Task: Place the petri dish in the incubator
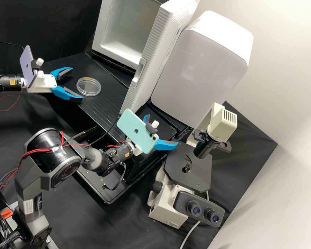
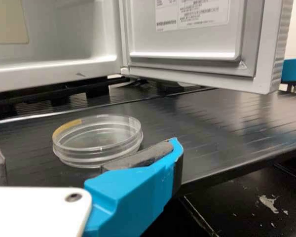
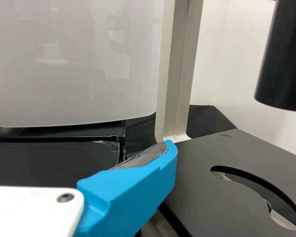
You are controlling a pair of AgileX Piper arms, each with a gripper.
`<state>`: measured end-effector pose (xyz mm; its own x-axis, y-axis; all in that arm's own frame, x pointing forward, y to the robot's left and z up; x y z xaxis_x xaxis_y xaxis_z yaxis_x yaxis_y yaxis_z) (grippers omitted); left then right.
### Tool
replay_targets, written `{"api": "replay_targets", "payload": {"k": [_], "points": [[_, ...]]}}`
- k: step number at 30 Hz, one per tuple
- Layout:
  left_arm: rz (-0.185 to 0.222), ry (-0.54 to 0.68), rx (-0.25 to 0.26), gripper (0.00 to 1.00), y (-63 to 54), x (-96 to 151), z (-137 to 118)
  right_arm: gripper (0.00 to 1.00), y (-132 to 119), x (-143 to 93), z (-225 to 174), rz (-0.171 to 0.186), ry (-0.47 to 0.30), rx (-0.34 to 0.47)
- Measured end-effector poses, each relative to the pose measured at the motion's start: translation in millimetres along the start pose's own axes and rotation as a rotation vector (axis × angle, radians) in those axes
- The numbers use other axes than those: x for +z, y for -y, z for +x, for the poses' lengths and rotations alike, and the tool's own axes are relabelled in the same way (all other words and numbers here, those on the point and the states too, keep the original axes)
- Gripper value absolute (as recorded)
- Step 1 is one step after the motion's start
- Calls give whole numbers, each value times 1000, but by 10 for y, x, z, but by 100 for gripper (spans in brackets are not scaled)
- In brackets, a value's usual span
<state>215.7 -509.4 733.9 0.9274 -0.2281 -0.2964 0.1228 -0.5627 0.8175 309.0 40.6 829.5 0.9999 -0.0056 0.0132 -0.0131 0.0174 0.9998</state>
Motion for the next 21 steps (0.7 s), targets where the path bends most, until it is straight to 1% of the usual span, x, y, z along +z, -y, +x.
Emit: {"api": "replay_targets", "payload": {"k": [5,11,14,17,21], "points": [[-4,-6,0,100,-8,-2,14,100,0,0,0,0,0,0],[-8,-26,-9,100,-17,-14,106,100,0,0,0,0,0,0],[6,-39,-8,100,-10,-20,165,100,0,0,0,0,0,0],[42,-47,4,100,-38,-18,223,100,0,0,0,0,0,0],[75,-59,8,100,-46,-20,290,100,0,0,0,0,0,0]]}}
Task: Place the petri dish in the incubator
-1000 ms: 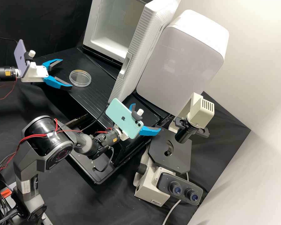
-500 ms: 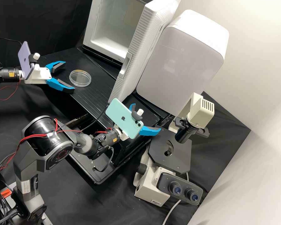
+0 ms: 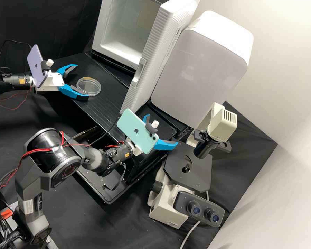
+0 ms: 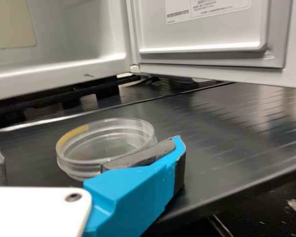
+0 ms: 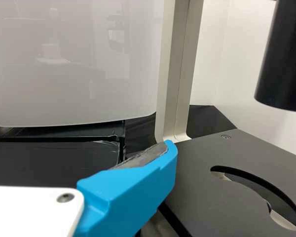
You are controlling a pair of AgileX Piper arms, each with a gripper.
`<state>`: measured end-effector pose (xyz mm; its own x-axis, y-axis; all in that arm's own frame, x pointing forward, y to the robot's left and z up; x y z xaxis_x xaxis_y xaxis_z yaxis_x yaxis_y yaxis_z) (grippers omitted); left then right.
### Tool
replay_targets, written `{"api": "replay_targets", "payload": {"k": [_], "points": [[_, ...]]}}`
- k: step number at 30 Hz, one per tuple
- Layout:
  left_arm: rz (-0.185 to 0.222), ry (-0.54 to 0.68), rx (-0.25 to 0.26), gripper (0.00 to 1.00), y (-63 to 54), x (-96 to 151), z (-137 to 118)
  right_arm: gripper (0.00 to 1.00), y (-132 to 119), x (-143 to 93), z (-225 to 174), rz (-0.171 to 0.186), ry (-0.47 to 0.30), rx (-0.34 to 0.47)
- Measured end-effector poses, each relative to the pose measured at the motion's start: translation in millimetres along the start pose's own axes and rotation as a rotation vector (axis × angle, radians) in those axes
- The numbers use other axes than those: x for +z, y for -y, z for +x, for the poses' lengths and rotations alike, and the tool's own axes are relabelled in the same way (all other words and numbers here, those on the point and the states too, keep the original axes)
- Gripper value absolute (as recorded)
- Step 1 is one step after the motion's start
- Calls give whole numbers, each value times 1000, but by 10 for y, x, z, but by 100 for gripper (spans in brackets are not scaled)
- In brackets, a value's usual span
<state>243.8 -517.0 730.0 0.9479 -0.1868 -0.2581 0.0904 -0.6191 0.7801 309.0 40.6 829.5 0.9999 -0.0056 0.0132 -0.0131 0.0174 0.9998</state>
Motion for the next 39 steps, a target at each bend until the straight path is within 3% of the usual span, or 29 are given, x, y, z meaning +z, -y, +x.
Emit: {"api": "replay_targets", "payload": {"k": [13,15,19,21,29,39], "points": [[1,-6,-10,100,-8,37,109,100,0,0,0,0,0,0],[-24,-2,-23,100,-2,39,139,100,0,0,0,0,0,0],[-130,22,-61,100,6,30,194,100,0,0,0,0,0,0],[-158,39,-80,100,10,41,207,100,0,0,0,0,0,0],[-185,79,-96,100,12,41,218,100,0,0,0,0,0,0],[-187,77,-96,100,13,34,220,100,0,0,0,0,0,0]]}}
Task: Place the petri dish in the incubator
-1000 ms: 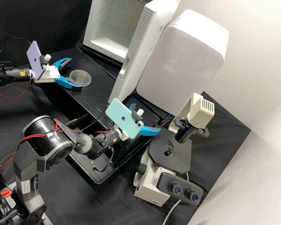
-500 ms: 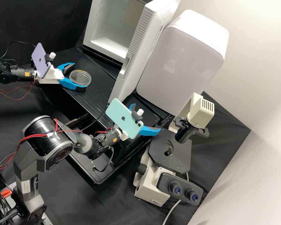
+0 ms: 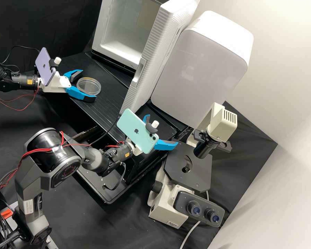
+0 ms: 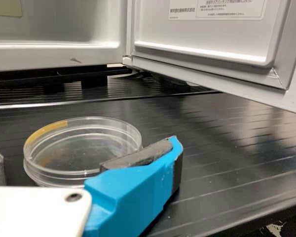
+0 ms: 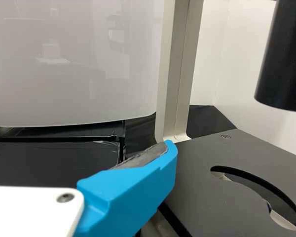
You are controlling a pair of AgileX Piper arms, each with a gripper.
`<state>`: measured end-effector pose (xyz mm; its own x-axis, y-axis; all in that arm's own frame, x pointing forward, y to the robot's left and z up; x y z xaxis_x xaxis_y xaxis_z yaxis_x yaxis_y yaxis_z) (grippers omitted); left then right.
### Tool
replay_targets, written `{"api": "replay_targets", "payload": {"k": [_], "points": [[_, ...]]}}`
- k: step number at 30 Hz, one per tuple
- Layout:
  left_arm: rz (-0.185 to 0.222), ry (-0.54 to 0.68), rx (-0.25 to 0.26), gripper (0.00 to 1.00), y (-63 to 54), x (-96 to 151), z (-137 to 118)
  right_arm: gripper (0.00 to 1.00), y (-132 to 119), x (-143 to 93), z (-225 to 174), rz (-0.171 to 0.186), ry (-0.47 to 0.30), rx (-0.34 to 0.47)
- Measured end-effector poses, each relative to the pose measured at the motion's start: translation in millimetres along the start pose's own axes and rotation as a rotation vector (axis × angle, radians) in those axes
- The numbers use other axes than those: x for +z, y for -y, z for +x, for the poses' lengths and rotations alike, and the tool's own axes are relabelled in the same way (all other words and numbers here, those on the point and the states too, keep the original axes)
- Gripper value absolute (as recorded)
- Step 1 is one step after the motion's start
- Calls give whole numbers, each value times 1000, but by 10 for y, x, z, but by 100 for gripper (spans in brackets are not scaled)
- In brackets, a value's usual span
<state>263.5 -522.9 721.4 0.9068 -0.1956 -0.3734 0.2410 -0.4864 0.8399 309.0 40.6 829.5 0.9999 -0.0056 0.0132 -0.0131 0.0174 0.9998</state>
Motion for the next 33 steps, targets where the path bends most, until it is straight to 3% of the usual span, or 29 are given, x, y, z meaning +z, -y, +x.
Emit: {"api": "replay_targets", "payload": {"k": [20,21,33], "points": [[3,-1,-11,100,-47,36,121,100,0,0,0,0,0,0],[3,-1,-11,0,-47,36,121,100,0,0,0,0,0,0],[20,-17,-1,0,-45,55,119,100,0,0,0,0,0,0]]}}
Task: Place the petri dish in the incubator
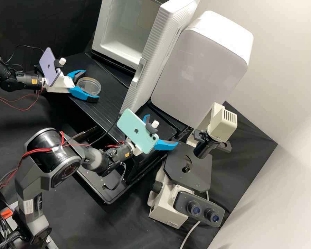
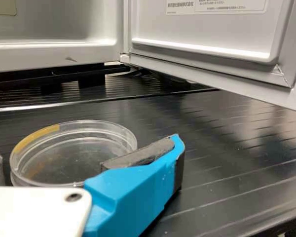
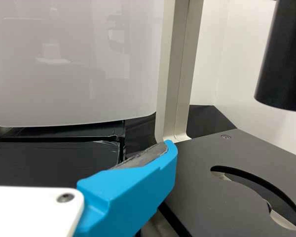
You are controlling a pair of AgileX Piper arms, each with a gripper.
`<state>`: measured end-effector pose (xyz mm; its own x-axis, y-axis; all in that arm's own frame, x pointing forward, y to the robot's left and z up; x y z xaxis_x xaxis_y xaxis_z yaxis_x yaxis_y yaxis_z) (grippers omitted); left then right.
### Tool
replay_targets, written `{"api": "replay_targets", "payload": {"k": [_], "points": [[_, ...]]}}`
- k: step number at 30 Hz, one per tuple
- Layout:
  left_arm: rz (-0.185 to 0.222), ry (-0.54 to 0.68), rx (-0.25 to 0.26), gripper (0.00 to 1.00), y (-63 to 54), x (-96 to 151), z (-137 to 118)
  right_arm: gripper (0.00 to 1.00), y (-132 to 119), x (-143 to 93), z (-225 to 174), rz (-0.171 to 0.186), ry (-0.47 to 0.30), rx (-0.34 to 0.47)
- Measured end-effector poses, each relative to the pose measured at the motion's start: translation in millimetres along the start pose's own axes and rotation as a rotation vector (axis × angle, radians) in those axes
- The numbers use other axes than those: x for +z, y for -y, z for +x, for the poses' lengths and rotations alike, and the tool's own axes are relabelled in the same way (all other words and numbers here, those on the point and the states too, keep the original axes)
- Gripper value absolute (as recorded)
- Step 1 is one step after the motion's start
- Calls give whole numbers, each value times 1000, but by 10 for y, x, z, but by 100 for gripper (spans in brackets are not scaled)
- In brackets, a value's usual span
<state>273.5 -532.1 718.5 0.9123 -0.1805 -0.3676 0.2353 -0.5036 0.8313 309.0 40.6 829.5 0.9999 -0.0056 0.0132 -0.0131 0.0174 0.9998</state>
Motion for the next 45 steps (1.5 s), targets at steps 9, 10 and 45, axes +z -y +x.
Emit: {"api": "replay_targets", "payload": {"k": [9,10,45], "points": [[8,1,2,0,26,-7,-12,100,0,0,0,0,0,0],[8,1,3,0,25,-6,-12,100,0,0,0,0,0,0],[5,6,10,0,51,8,-27,100,0,0,0,0,0,0]]}}
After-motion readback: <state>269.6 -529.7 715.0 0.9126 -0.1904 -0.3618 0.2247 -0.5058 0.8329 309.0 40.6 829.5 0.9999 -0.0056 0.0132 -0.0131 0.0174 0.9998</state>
